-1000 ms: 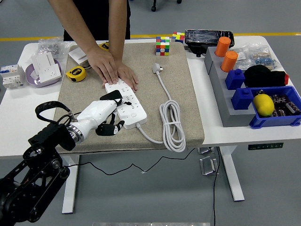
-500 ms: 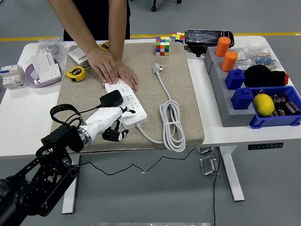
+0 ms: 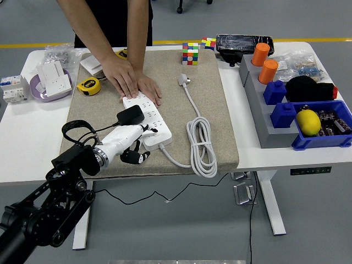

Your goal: Pick up the plug,place it near the board,insert it into the board,press the button

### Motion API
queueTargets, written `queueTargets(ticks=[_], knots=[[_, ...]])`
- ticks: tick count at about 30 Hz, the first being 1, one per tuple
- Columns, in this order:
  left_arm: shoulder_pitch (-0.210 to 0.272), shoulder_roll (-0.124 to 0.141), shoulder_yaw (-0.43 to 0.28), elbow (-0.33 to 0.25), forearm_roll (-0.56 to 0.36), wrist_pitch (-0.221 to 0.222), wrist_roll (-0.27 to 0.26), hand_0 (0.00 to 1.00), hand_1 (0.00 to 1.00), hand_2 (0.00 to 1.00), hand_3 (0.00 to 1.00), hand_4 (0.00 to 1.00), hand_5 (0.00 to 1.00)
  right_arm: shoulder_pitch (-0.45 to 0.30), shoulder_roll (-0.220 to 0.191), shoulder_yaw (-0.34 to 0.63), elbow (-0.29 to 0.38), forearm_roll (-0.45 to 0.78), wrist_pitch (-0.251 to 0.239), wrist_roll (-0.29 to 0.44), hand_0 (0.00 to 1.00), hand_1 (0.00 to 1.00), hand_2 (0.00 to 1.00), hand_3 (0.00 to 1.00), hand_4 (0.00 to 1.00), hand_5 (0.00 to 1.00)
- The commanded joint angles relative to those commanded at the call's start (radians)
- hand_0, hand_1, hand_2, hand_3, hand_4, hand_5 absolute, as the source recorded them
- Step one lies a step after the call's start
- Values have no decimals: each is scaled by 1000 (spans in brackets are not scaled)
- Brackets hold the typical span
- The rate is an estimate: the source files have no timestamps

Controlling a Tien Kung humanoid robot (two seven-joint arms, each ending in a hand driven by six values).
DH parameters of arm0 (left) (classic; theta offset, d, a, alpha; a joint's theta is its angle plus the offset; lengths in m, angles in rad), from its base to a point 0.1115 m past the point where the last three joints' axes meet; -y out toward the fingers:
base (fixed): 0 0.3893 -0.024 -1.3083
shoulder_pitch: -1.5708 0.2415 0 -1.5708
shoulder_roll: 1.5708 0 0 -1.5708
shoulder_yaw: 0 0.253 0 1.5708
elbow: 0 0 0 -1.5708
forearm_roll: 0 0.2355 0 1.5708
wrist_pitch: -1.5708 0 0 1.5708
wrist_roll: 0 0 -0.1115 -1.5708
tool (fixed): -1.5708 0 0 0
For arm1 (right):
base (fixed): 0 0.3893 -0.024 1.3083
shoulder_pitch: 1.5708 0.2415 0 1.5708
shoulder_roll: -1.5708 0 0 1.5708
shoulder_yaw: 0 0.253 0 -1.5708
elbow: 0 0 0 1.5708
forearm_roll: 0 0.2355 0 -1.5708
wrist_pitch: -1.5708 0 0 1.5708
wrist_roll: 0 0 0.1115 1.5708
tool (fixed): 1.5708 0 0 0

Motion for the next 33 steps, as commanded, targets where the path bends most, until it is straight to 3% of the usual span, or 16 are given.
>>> queueTargets(ticks=[13, 33], knots=[[-6, -5, -1, 52, 0, 13, -8, 164, 11, 141, 825, 666, 2, -2, -1, -3, 0, 0, -2, -1, 882, 828, 807, 830, 998, 998], [-23, -11, 12, 85, 0, 0, -6, 165, 11, 141, 803, 667, 2, -1, -1, -1, 1, 1, -2, -2, 883, 828, 807, 830, 998, 998]])
